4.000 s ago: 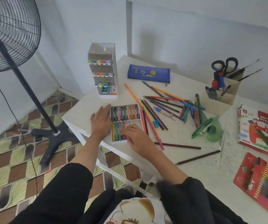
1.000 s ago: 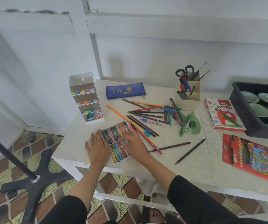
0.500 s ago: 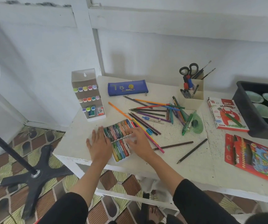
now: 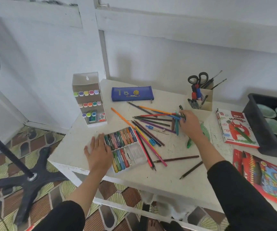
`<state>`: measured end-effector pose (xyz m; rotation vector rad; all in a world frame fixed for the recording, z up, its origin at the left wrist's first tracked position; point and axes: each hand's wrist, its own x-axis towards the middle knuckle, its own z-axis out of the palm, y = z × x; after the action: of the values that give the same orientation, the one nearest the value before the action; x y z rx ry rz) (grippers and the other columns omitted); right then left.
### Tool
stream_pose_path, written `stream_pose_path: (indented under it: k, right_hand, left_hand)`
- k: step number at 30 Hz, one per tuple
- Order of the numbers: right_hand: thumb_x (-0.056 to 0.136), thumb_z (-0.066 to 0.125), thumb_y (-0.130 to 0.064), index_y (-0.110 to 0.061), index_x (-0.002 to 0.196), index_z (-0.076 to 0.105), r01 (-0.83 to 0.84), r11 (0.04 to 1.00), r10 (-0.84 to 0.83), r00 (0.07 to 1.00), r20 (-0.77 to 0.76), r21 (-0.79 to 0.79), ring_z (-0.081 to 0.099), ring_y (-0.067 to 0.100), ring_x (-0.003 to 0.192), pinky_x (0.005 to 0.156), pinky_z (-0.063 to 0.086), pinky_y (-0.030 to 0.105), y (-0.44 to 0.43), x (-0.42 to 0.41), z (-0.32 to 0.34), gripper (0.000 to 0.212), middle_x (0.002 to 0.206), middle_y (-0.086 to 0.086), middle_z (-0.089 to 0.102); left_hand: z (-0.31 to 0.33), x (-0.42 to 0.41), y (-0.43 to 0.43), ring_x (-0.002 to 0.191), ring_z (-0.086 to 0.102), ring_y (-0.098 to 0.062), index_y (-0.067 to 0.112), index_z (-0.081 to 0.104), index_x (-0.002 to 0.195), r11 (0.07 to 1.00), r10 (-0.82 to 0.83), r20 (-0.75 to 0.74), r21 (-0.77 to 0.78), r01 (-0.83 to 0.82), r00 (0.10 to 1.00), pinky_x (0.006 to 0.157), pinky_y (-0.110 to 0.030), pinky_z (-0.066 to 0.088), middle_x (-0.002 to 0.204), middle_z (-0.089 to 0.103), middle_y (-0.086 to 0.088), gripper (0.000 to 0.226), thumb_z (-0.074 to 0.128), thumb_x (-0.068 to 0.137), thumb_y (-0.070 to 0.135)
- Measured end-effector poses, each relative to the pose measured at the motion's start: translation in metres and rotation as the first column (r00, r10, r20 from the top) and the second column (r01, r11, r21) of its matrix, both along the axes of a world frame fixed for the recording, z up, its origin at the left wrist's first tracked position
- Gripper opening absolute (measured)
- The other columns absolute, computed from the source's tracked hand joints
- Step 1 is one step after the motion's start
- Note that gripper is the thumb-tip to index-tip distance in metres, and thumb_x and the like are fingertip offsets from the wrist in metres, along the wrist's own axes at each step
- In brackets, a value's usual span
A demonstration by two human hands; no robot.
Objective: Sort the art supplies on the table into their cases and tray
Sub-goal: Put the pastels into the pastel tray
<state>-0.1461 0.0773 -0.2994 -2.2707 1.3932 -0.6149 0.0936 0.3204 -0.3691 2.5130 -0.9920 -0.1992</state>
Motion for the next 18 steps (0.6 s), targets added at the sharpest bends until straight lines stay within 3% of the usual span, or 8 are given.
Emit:
stream_pose_path:
  k: [4, 7, 10, 15, 18]
  right_hand:
    - [0.094, 0.046, -0.008, -0.005, 0.136, 0.042, 0.010, 0.995, 0.020, 0.958, -0.287, 0.103, 0.048, 0.032, 0.118, 0.102, 0.037, 0.042, -0.015, 0.010, -0.009, 0.042, 0.131, 0.018, 0.050]
    - [0.093, 0.045, -0.015, -0.009, 0.136, 0.043, 0.026, 0.999, -0.014, 0.917, -0.398, 0.025, 0.046, 0.029, 0.122, 0.106, 0.031, 0.050, -0.004, 0.019, -0.020, 0.043, 0.134, 0.010, 0.048]
    - [0.093, 0.045, -0.021, -0.011, 0.139, 0.040, -0.015, 0.997, -0.017, 0.902, -0.432, -0.070, 0.037, 0.025, 0.132, 0.109, 0.029, 0.050, 0.020, 0.028, -0.029, 0.047, 0.141, 0.009, 0.043]
    - [0.096, 0.042, -0.025, -0.019, 0.143, 0.032, -0.046, 0.998, 0.064, 0.909, -0.412, 0.053, 0.016, 0.028, 0.143, 0.111, 0.022, 0.056, 0.054, 0.051, -0.037, 0.049, 0.154, 0.006, 0.021]
    - [0.097, 0.042, -0.028, -0.019, 0.143, 0.031, -0.079, 0.997, 0.078, 0.910, -0.407, 0.015, 0.019, 0.027, 0.142, 0.111, 0.024, 0.050, 0.065, 0.058, -0.040, 0.049, 0.155, 0.006, 0.021]
  left_hand:
    - [0.001, -0.001, -0.001, 0.146, 0.014, -0.018, 0.021, 0.028, 0.148, 1.000, 0.012, 0.006, -0.012, -0.012, 1.000, 0.116, -0.048, 0.002, 0.154, 0.030, 0.000, 0.049, 0.031, 0.099, 0.025]
    - [-0.001, 0.000, -0.001, 0.145, 0.016, -0.018, 0.021, 0.028, 0.147, 1.000, 0.015, 0.009, -0.013, -0.015, 1.000, 0.117, -0.048, 0.004, 0.153, 0.031, 0.000, 0.049, 0.032, 0.099, 0.025]
    - [-0.001, 0.000, -0.002, 0.145, 0.017, -0.018, 0.020, 0.030, 0.147, 1.000, 0.020, 0.011, -0.017, -0.020, 1.000, 0.116, -0.048, 0.004, 0.152, 0.032, 0.000, 0.049, 0.033, 0.098, 0.025]
    - [-0.001, -0.001, -0.003, 0.144, 0.018, -0.019, 0.020, 0.031, 0.146, 1.000, 0.018, 0.015, -0.020, -0.017, 1.000, 0.116, -0.049, 0.005, 0.151, 0.033, 0.000, 0.048, 0.034, 0.098, 0.023]
    - [-0.001, 0.000, -0.001, 0.144, 0.018, -0.019, 0.020, 0.030, 0.146, 1.000, 0.020, 0.017, -0.018, -0.019, 1.000, 0.116, -0.049, 0.005, 0.152, 0.033, 0.000, 0.048, 0.033, 0.098, 0.024]
